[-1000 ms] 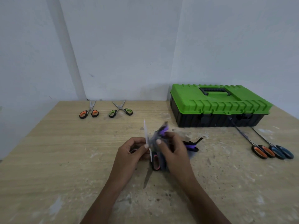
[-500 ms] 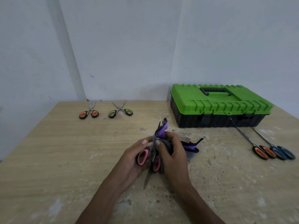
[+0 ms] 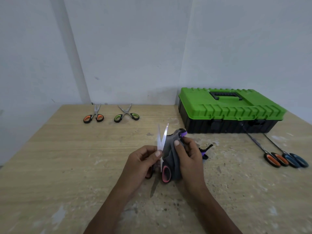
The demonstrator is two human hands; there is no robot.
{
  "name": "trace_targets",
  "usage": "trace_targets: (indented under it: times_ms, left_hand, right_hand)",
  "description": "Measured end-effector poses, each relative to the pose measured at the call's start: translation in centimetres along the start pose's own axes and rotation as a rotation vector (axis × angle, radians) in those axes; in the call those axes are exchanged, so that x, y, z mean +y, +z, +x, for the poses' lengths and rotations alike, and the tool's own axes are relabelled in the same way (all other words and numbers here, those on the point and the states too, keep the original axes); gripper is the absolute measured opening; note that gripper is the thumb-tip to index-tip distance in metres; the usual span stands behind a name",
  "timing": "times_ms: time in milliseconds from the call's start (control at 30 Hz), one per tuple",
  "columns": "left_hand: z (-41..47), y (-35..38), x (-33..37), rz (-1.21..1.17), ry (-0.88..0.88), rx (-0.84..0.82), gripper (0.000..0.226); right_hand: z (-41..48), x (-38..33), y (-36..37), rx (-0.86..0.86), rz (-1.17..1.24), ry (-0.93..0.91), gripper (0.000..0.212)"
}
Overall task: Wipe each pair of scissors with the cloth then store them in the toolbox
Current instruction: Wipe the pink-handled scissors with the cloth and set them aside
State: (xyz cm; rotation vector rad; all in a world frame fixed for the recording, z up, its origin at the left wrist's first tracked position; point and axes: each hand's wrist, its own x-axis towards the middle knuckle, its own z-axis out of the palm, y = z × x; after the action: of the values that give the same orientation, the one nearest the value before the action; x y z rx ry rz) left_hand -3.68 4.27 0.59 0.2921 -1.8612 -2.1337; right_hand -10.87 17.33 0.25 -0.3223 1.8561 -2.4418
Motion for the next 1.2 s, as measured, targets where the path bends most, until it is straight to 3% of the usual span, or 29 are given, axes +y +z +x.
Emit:
trace_targets:
  times_ms: [200,333,467,567,700,833,1000,1133,1200]
  left_hand:
    - [-0.4,0.2,0.2,0.097,0.023,-0.037,0.010]
    - [-0.6,0.1,0.0,0.140,0.011,-0.085,0.010]
    - [-0.6,0.1,-0.1,0.168,-0.002,-0.112,0.006]
    - [-0.9,0.1,-0.3,0.208,0.015,-0.167,0.008]
    - [-0.7,-0.1,-0.3,0.183,0.039,-0.076,0.006]
    - [-0.1,-0.2,-0.5,0.145,0.028,0.004,0.005]
    - [-0.4,-0.1,-0.3,0.104,-0.003,-0.046,0.009]
    - [-0.4,0.1,-0.3,0.124,-0.003,-0.080,0.008]
    - [-0.3,0.3,-0.4,0.138,-0.010,-0.095,0.006]
  right_hand:
    - [0.2,-0.5,-0.6,-0.164,-0.020,0.075,0.028]
    - [0.6,-0.2,-0.6,-0.184,-0.054,0.083,0.022]
    - [1.4,-0.4,-0.9,-0.094,-0.064,0.084,0.017]
    - [3.0,-0.6,-2.2,0.119,0.023,0.103,0.018]
    - [3.9,-1.3,-4.7,0.268,-0.058,-0.062,0.022]
    - [2.2,-1.2,-3.4,0.061,-0.114,-0.082,0.022]
    - [0.7,0.1,-0.7,-0.273,-0.315,-0.008,0.023]
    - [1.5,0.3,-1.0,-0.210,-0.252,0.030,0.017]
    - [1.9,0.3,-1.4,-0.164,-0.170,0.067,0.025]
